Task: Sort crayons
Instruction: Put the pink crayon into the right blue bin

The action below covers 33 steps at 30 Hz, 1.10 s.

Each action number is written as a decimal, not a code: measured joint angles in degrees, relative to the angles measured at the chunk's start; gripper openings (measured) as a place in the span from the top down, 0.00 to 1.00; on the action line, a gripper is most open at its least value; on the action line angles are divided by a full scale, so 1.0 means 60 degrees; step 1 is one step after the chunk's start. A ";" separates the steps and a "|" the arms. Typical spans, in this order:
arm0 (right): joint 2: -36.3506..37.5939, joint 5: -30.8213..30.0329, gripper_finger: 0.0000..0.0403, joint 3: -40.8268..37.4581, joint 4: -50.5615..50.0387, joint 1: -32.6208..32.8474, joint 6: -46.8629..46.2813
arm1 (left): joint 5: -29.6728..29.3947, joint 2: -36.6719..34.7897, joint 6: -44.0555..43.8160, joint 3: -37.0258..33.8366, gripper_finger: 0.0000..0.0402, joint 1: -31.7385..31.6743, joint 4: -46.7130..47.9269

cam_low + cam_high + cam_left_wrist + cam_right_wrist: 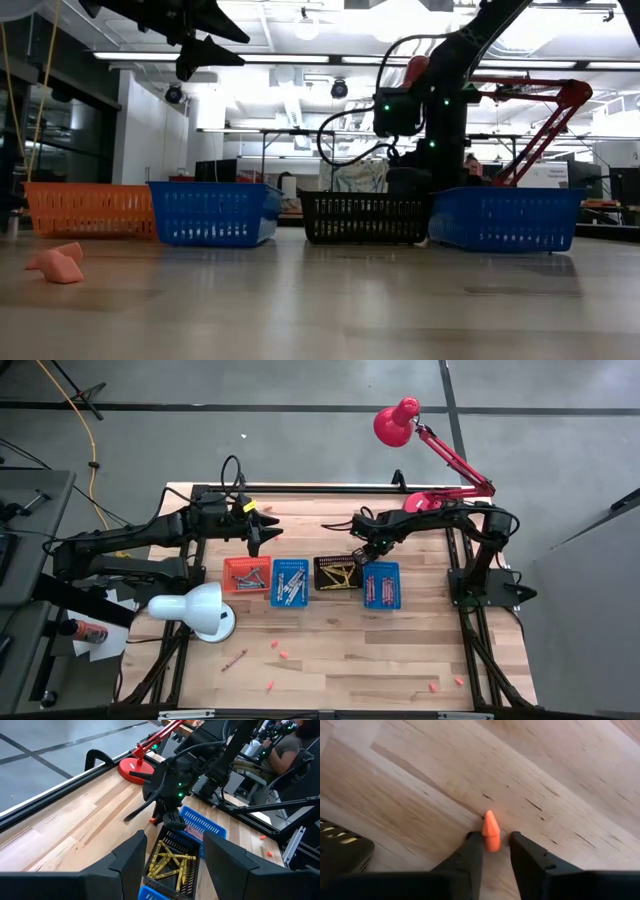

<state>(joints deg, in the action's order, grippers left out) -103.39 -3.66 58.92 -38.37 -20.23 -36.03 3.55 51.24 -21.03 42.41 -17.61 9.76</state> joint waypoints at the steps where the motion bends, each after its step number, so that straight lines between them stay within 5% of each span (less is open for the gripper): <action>1: 0.0000 -0.0062 0.78 -0.0001 -0.0003 0.0004 0.0000 | 0.0000 0.0000 0.0003 0.0000 0.55 0.0000 0.0000; 9: -0.0007 -0.0286 0.98 -0.0011 -0.0011 0.0004 0.0077 | 0.0003 0.0000 0.0003 -0.0002 0.55 0.0000 0.0011; 26: 0.0135 -0.0278 1.00 -0.0053 0.0007 0.0004 0.0406 | 0.0007 0.0004 0.0003 -0.0004 0.55 0.0000 0.0298; 33: 0.1533 -0.0604 1.00 -0.0073 0.0072 -0.0004 0.1126 | 0.0007 0.0004 0.0017 -0.0004 0.55 0.0002 0.0455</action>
<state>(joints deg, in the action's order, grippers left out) -94.19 -7.28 58.48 -37.94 -20.25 -29.28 3.60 51.27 -20.93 42.39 -17.60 12.49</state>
